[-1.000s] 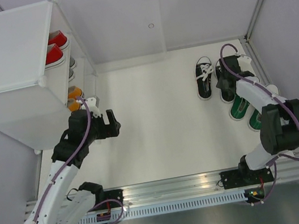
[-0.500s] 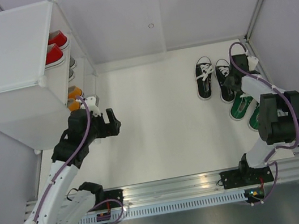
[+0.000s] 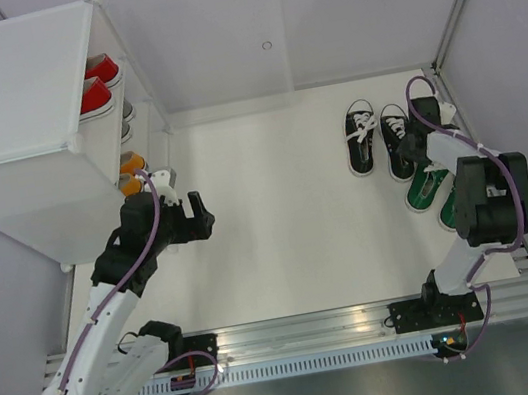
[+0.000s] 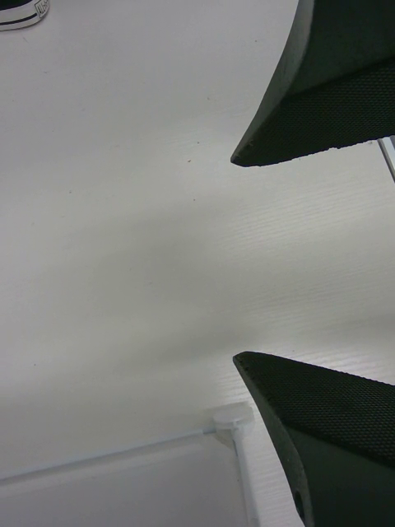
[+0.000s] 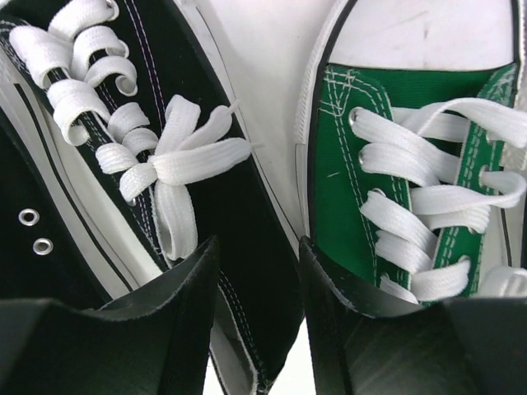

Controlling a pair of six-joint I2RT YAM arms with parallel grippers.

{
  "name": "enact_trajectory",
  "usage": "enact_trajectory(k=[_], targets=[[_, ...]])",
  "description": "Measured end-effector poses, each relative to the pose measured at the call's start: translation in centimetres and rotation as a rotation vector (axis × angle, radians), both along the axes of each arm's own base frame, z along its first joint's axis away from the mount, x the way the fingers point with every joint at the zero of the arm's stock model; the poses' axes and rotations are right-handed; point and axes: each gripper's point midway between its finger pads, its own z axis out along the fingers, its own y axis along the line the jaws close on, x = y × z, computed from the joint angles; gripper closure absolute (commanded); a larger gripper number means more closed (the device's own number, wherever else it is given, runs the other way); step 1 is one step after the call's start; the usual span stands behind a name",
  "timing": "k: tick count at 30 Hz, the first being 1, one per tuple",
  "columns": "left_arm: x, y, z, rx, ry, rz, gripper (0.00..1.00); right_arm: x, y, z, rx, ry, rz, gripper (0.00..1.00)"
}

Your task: Place and organize the shoes in the shoe cabinet

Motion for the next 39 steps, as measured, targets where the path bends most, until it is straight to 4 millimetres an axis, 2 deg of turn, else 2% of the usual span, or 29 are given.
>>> enact_trajectory(k=[6, 14, 31, 35, 39], targets=[[0.0, 0.0, -0.1, 0.001, 0.005, -0.001, 0.05, 0.2, 0.6, -0.6, 0.033, 0.006, 0.04, 0.41], [0.2, -0.1, -0.3, 0.003, 0.011, -0.002, 0.05, 0.3, 2.1, -0.4, 0.067, -0.014, 0.091, 0.31], [0.4, -0.3, -0.5, 0.003, 0.016, -0.006, 0.05, -0.1, 3.7, 0.9, 0.122, -0.078, 0.092, 0.31], [0.4, -0.3, -0.5, 0.003, 0.017, -0.006, 0.05, -0.2, 3.7, 0.7, 0.125, -0.075, 0.081, 0.32], [0.4, -0.3, -0.6, 0.003, 0.019, -0.006, 0.05, -0.4, 3.4, -0.6, 0.122, -0.041, 0.062, 0.32]])
